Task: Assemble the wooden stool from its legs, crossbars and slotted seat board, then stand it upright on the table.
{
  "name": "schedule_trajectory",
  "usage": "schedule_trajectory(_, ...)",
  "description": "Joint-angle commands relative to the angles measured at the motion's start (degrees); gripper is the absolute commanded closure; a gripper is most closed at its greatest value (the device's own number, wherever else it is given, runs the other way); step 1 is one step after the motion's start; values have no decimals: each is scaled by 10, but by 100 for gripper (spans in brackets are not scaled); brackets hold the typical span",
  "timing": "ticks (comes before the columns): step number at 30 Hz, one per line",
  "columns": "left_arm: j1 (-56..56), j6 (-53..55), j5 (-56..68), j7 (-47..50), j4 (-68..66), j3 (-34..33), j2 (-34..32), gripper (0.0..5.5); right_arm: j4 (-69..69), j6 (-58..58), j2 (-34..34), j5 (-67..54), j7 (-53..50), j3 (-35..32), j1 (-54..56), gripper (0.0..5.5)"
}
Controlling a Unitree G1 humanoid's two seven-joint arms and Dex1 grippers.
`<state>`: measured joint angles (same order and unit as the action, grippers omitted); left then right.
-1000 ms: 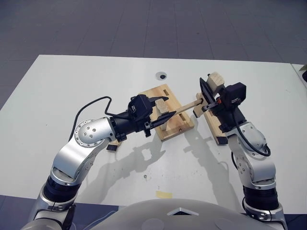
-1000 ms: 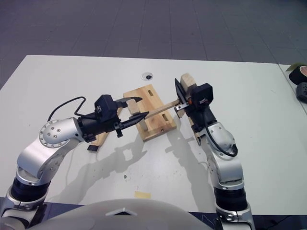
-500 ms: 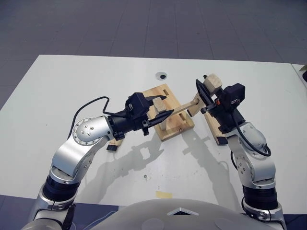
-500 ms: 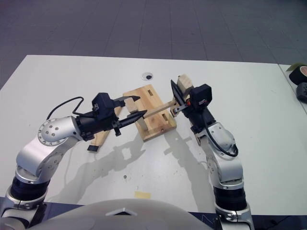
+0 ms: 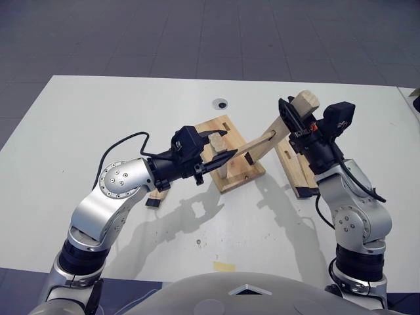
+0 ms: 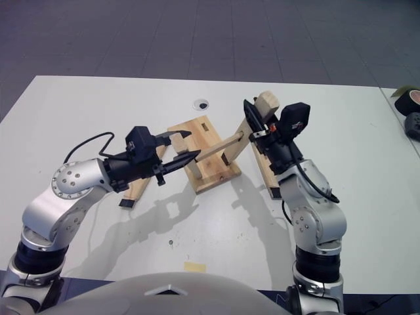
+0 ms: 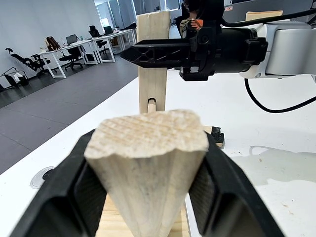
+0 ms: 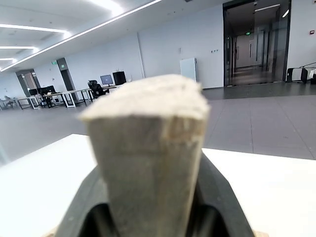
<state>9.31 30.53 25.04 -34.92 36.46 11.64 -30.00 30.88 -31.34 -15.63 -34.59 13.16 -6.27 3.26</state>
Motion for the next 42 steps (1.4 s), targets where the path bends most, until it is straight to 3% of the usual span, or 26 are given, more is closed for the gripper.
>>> schedule_trajectory(1, -7, 27, -12, -7, -29, 21, -9, 347, -33, -75, -24, -13, 27, 41, -24, 450)
schedule_trajectory(6, -2, 18, -20, -9, -40, 23, -7, 347, -63, -156, -75, -18, 22, 48, 13, 450)
schedule_trajectory(15, 10, 0, -25, -15, -55, 21, -10, 347, -121, -176, -105, 52, 3, 157, -43, 447)
schedule_trajectory(22, 31, 5, 1, -27, -55, -6, -14, 347, -107, -96, -62, 13, 1, 85, 14, 446)
schedule_trajectory(23, 33, 6, 10, -32, -56, -17, -16, 347, -98, -88, -59, 8, -3, 69, 26, 410)
schedule_trajectory(28, 55, 16, 46, -56, -77, -78, -34, 347, -63, -76, -48, -22, -17, 5, 102, 335)
schedule_trajectory(29, 56, 14, 48, -67, -81, -86, -44, 310, -55, -80, -47, -31, -19, -4, 116, 321)
schedule_trajectory(36, 71, 42, 144, -123, -59, -146, -70, 200, -14, -141, -62, -130, -63, -82, 235, 207)
schedule_trajectory(42, 144, 52, 235, -37, -64, -214, -20, 110, -57, -116, -85, -156, -82, -123, 428, 120)
